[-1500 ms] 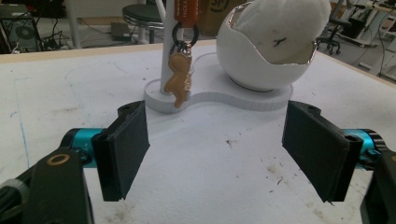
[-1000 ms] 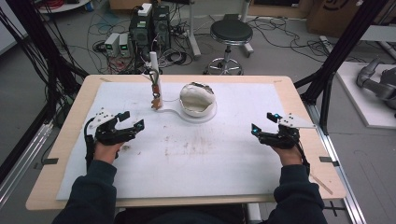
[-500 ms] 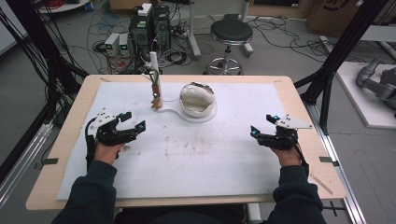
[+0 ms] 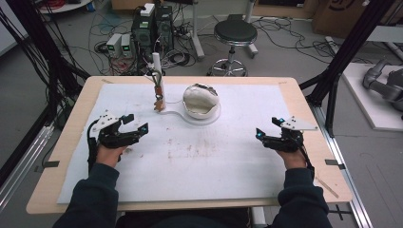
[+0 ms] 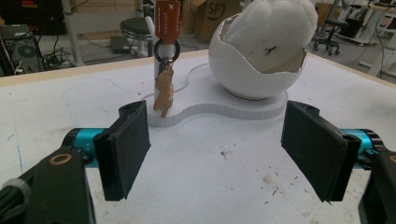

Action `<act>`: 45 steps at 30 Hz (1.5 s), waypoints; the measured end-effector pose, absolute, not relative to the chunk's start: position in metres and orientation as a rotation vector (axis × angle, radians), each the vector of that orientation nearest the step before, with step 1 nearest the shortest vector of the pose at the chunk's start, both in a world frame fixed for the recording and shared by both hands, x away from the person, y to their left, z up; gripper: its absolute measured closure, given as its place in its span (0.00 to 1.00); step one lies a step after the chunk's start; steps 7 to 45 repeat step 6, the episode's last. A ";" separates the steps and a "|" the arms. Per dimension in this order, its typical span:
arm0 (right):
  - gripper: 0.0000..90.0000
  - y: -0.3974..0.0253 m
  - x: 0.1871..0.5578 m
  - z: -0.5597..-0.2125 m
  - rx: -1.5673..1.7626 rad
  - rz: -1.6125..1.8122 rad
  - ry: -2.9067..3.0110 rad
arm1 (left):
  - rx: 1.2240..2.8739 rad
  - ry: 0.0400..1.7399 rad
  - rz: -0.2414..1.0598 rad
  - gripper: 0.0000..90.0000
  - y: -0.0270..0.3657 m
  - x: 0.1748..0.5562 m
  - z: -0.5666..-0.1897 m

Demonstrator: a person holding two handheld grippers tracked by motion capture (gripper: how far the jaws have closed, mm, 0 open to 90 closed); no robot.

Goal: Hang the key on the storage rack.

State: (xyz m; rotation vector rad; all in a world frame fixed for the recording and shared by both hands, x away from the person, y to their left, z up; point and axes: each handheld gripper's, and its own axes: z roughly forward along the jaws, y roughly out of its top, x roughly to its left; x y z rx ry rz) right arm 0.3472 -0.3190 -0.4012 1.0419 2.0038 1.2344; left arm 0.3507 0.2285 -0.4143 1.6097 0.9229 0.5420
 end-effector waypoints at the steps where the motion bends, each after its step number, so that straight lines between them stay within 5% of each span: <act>1: 0.24 -0.319 0.347 -0.401 1.044 1.237 2.004 | 1.610 0.923 0.543 0.26 0.229 0.351 -0.414; 45: 0.24 -0.320 0.348 -0.401 1.045 1.241 2.000 | 1.604 0.929 0.544 0.26 0.229 0.351 -0.415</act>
